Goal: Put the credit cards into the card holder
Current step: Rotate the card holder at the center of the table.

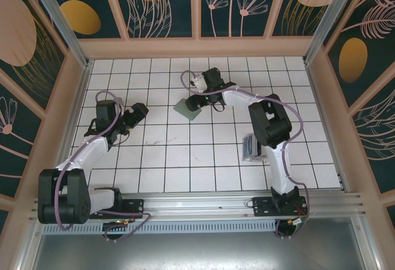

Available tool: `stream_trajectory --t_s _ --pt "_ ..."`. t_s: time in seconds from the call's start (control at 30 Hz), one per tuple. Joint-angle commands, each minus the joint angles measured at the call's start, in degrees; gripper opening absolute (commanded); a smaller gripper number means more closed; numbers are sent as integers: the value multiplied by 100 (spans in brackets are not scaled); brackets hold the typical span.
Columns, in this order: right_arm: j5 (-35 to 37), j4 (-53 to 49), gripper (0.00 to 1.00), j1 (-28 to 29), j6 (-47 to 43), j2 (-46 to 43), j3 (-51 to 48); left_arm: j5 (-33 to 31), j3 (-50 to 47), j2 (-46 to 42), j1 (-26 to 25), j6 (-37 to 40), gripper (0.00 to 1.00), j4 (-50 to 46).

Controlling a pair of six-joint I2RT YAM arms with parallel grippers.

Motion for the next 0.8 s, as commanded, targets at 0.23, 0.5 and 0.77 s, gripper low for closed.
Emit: stream_trajectory --t_s 0.23,0.5,0.77 --pt "-1713 -483 57 199 991 -202 -607 557 -210 536 -321 -230 82 677" --pt "-2233 552 53 260 1914 -889 -1564 685 215 1922 -867 20 60 854" --pt "-1524 824 51 208 2902 -840 -1611 839 850 2540 -1017 369 59 900"
